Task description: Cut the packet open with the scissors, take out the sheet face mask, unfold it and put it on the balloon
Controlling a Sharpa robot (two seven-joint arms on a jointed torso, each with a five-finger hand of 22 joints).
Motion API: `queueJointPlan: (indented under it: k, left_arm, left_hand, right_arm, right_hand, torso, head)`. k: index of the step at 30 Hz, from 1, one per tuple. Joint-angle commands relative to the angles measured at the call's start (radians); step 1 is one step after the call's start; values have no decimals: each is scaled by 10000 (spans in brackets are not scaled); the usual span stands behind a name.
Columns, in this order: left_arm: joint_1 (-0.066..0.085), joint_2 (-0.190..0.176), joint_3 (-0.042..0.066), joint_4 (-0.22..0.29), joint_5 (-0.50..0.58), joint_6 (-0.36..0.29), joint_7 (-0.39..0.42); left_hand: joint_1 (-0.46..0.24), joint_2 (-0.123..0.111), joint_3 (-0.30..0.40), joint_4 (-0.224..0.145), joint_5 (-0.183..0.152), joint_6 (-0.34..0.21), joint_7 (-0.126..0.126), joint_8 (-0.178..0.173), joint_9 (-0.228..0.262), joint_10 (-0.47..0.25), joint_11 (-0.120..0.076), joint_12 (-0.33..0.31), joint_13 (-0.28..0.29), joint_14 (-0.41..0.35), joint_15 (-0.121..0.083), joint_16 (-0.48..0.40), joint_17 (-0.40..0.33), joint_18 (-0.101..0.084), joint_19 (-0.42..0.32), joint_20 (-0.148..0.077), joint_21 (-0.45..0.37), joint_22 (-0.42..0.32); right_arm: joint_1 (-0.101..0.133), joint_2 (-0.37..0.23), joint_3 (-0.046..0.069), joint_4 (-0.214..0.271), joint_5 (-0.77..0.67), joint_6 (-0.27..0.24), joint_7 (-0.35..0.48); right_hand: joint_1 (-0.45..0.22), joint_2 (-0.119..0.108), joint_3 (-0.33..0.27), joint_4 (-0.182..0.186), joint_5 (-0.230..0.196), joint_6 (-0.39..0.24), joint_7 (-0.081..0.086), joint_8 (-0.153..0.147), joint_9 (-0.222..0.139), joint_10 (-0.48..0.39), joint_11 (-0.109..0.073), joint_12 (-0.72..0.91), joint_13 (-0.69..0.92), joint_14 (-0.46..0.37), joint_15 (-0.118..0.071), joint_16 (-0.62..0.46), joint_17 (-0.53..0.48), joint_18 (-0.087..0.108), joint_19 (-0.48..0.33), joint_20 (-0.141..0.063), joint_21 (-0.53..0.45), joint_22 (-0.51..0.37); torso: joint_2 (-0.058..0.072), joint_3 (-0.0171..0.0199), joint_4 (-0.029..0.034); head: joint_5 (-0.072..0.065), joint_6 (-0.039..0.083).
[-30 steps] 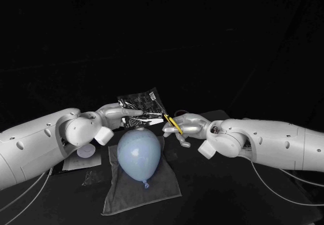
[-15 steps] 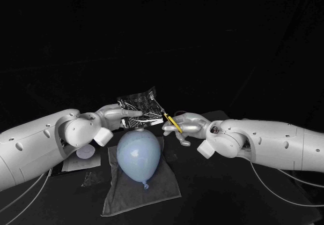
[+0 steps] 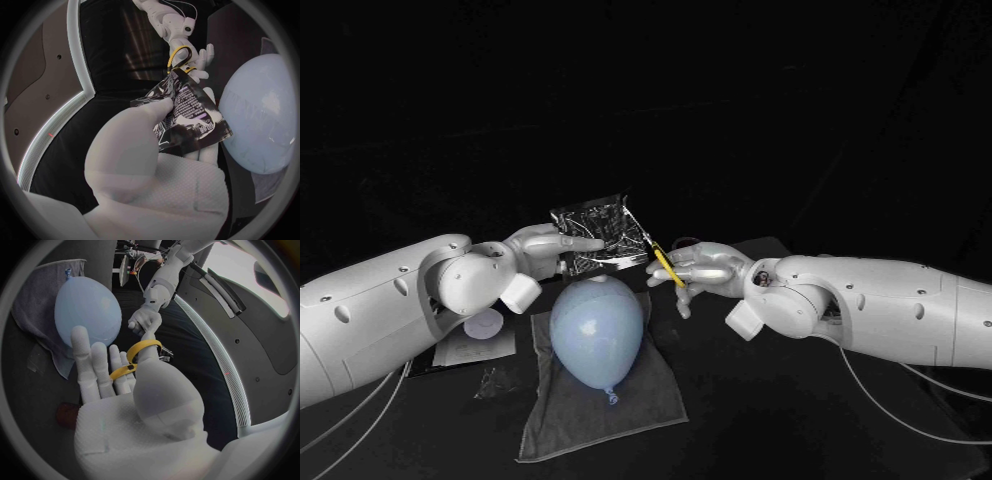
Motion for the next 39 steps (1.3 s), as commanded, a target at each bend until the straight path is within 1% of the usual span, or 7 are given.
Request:
queueJointPlan:
  k: [1,6,10,17,21,26,39]
  left_arm:
    - [-5,22,-1,27,-73,195,-41]
    - [-9,20,-2,26,-73,191,-37]
    - [-12,5,-2,22,-72,189,-32]
    - [-14,-4,-3,13,-69,211,-30]
    - [-15,-3,-3,11,-69,241,-34]
    - [-15,-4,-4,11,-75,270,-44]
    - [-16,-9,-5,26,-149,338,-73]
  left_hand:
    - [12,51,43,-33,34,65,-21,36,1009,83,7,21,6,61,-19,-24,15,78,76,11,-18,-5]
    - [12,51,43,-34,34,65,-21,37,1010,83,7,21,6,61,-20,-24,15,78,76,11,-18,-5]
    - [12,51,43,-34,34,65,-21,37,1010,83,7,21,6,61,-20,-24,15,78,76,11,-18,-5]
    - [14,48,47,-41,35,64,-21,41,1018,86,6,18,5,63,-21,-27,17,77,80,8,-20,-5]
    - [14,48,47,-41,35,64,-21,41,1018,86,6,18,5,63,-21,-27,17,77,80,8,-20,-5]
    - [16,45,51,-47,34,63,-21,44,1026,89,6,17,4,65,-22,-28,19,76,84,6,-21,-5]
    - [19,44,55,-53,35,62,-21,48,1034,93,5,16,4,67,-23,-30,21,76,88,3,-22,-5]
  right_arm:
    - [19,-91,14,194,-318,266,-47]
    - [17,-269,9,371,-347,172,-13]
    - [16,-372,7,400,-136,118,32]
    - [15,-449,6,515,347,282,26]
    - [13,-472,6,554,606,602,-69]
    - [8,-440,5,586,765,1135,-218]
    - [-2,-352,12,620,1057,1266,-48]
  right_hand:
    - [-14,-147,-262,-117,-26,-247,847,-43,3,-355,252,-75,-77,-835,-485,-102,-79,427,-93,67,-90,-91]
    - [-25,-160,-247,-195,-28,-279,904,151,71,-292,290,13,-100,-1003,-427,-310,-265,454,7,136,-29,-135]
    - [-53,-45,-261,-320,-22,95,794,585,176,241,154,236,-111,-257,-581,-118,-408,464,457,11,449,8]
    - [-183,38,-277,-452,-25,861,615,952,154,1244,-72,543,-98,369,-792,-180,-617,322,1028,-184,1434,807]
    - [-228,26,-281,-465,-27,907,586,929,112,1297,-92,515,-124,373,-812,-242,-647,377,847,-208,1231,541]
    - [-549,-122,-254,-437,-26,148,534,546,-109,722,-10,-61,-170,-315,-705,-975,-895,430,179,-128,723,43]
    - [-713,-169,-245,-456,-27,-334,396,742,-48,547,108,-369,-157,-718,-566,-1371,-975,441,-176,12,602,-85]
  torso:
    - [-7,8,-3]
    - [1,17,3]
    - [5,18,-11]
    - [0,23,-6]
    - [1,13,1]
    - [3,18,-2]
    - [8,17,4]
  head:
    - [-7,13]
    - [-3,34]
    - [-21,35]
    - [-45,39]
    - [-71,57]
    - [-60,61]
    - [-69,110]
